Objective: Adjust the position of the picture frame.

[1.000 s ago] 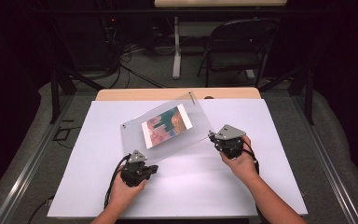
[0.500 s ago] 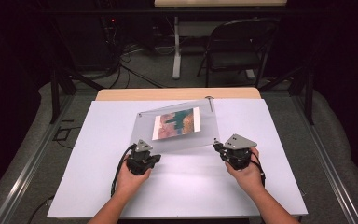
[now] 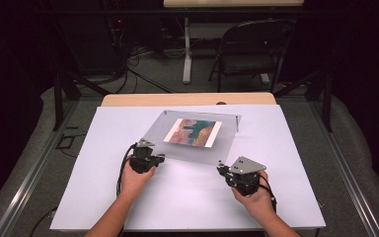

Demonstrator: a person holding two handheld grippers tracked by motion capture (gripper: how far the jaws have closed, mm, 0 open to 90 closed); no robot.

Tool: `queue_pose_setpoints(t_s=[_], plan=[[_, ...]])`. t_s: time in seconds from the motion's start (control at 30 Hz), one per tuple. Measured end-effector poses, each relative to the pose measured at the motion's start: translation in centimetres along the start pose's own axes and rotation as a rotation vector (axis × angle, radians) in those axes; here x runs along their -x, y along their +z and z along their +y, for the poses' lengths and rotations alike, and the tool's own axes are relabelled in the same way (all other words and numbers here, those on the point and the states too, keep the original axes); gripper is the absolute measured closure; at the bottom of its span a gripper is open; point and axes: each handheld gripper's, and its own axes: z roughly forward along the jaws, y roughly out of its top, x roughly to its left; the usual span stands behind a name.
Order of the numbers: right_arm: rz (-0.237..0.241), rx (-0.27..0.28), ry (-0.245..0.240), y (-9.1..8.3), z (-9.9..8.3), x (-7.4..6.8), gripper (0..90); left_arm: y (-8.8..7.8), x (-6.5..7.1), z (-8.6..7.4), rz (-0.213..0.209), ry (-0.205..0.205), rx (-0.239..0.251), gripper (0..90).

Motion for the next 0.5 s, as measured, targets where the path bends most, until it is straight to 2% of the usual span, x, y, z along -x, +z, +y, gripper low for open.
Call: queue_pose_setpoints(t_s=[0.07,0.1,0.27,0.37,0.4,0.5], plan=[[0.007,-0.007,-0.002,0.1,0.0,-0.3,83.7,-0.1,-0.4,0.0,0.003,-0.017,0.010,90.0],[0.027,-0.015,0.007,0.3,-0.1,-0.9,83.6,-0.3,-0.7,-0.1,0.007,-0.028,0.015,90.0],[0.062,-0.027,0.014,0.8,0.0,-2.1,83.9,-0.5,-1.3,-0.6,0.024,-0.045,0.012,88.1],[0.081,-0.024,0.006,1.0,0.1,-2.7,84.0,-0.6,-1.5,-0.9,0.037,-0.049,0.008,84.6],[0.113,-0.020,0.016,1.3,0.3,-3.2,84.8,-1.0,-1.6,-1.3,0.055,-0.041,-0.012,83.9],[0.139,-0.019,0.023,1.6,0.6,-3.8,85.4,-1.6,-1.8,-1.7,0.075,-0.037,-0.024,81.5]])
